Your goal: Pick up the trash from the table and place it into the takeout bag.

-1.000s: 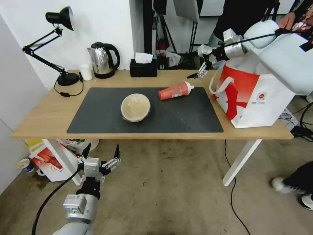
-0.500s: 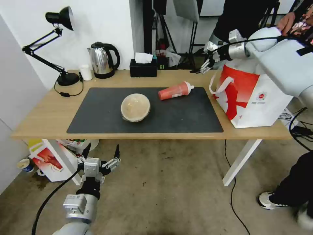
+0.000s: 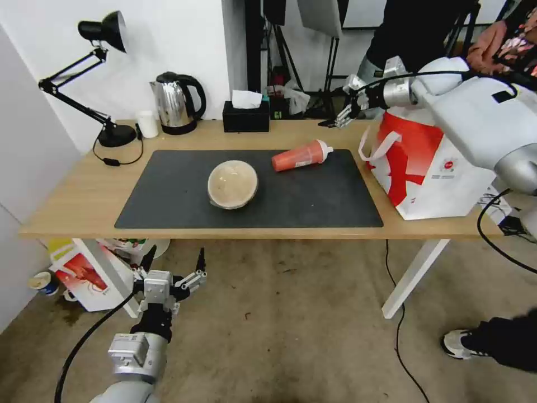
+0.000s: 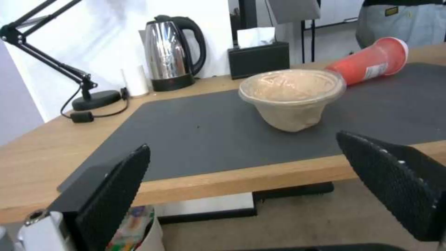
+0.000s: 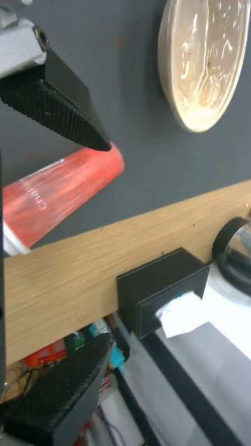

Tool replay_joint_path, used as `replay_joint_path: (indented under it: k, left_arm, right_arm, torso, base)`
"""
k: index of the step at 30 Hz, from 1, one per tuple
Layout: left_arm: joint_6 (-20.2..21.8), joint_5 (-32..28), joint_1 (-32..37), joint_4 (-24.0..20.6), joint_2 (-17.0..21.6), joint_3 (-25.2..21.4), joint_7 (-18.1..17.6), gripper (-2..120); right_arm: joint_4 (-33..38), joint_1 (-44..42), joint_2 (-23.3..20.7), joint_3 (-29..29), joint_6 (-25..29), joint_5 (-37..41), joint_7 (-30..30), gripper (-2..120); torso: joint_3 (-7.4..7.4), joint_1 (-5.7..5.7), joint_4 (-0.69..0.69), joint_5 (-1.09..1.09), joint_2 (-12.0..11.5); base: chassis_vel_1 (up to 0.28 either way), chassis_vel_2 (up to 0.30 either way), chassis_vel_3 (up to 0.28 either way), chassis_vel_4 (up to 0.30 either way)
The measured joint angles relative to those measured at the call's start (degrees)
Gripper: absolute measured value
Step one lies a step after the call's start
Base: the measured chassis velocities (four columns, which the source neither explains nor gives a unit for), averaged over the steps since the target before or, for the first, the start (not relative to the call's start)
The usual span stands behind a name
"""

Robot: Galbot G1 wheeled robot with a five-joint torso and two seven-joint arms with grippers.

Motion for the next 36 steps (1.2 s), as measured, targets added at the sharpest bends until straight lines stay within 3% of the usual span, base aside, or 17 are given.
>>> replay_joint_path:
  k: [15,36]
  left_arm:
    - [0.00,0.00,0.00,0.00,0.00,0.00,0.00,100]
    - [0.00,0.00,0.00,0.00,0.00,0.00,0.00,100]
  right_arm:
    - [-4.04,0.54,4.77,-2.04,-0.14,-0.49,-1.41,100]
    - [-18.50,-2.90,9.09,6.98,0.40,-4.37,-1.80,100]
  torso:
    - [0.00,0.00,0.00,0.00,0.00]
    - [0.01,0.00,0.00,0.01,0.00]
  base:
    - [0.000,0.000,0.000,0.000]
    - [0.000,0.000,0.000,0.000]
